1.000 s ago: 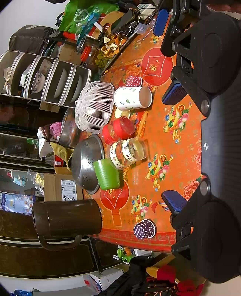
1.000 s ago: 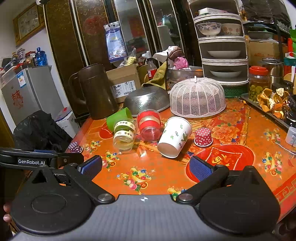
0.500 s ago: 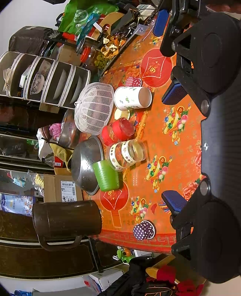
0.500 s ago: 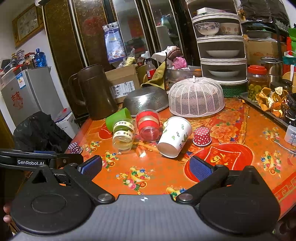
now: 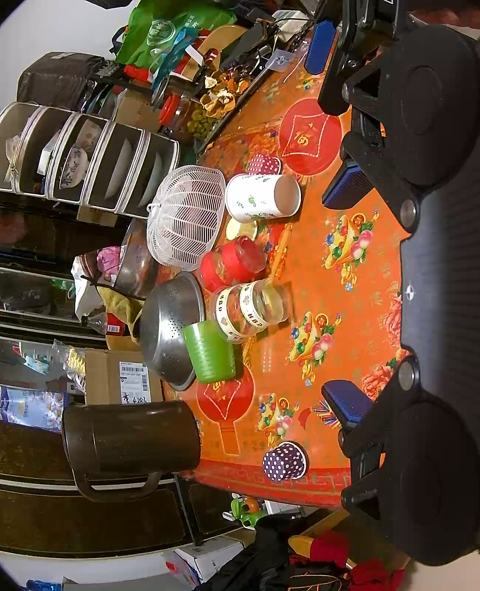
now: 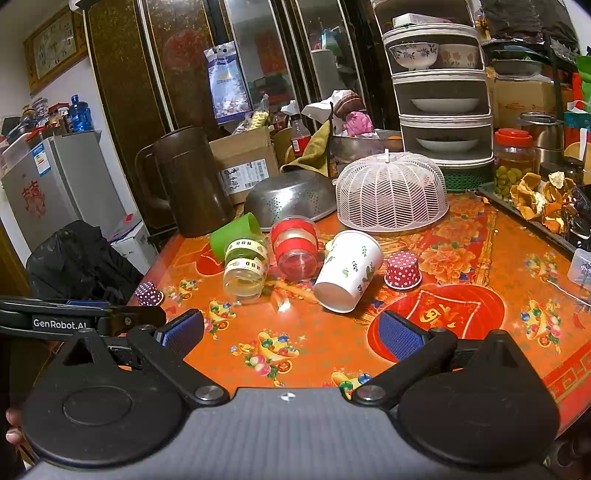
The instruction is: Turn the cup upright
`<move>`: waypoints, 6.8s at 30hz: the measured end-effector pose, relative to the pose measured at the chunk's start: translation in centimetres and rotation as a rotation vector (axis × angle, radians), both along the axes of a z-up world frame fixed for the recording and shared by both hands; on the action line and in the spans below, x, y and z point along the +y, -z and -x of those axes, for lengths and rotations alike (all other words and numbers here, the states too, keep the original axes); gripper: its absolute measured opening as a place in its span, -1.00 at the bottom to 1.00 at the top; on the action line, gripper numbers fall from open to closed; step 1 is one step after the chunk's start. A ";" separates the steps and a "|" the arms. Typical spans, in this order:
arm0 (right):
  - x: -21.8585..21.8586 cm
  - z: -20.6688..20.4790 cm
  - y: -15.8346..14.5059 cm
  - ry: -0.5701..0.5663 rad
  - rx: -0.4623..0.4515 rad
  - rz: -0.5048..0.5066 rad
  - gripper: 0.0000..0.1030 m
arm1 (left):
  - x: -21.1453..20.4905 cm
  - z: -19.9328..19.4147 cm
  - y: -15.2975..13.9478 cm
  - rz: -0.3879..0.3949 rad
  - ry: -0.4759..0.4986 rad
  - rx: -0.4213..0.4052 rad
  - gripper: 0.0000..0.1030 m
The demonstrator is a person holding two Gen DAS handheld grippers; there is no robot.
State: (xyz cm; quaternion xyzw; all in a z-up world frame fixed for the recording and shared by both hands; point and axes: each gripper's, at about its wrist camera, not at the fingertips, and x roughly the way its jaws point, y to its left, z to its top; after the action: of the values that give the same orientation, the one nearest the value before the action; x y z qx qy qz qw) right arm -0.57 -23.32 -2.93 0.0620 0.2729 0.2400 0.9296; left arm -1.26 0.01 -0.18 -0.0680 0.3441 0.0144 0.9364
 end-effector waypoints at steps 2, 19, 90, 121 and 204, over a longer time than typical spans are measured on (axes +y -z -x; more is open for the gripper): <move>0.0 0.0 0.0 -0.001 0.000 0.001 0.98 | 0.0 0.0 0.0 0.001 0.001 0.001 0.94; 0.8 -0.6 0.1 -0.003 0.010 0.023 0.98 | 0.5 -0.6 0.5 0.009 -0.005 0.006 0.94; 5.2 -2.7 1.8 -0.192 0.376 0.116 0.12 | 7.1 4.7 4.0 0.303 -0.030 0.021 0.94; 3.2 0.1 6.0 -0.238 0.445 -0.035 0.13 | -1.8 -0.4 6.2 0.445 0.131 0.272 0.65; -7.3 6.6 9.7 0.056 -0.050 -0.248 0.98 | -9.7 12.0 12.5 -0.244 -0.013 -0.569 0.35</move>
State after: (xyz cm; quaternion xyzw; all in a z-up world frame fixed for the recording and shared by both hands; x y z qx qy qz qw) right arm -7.15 -30.62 -12.64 0.1780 0.2159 0.2475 0.9276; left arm -13.24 -9.66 -12.70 0.0416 0.0631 0.0421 0.9962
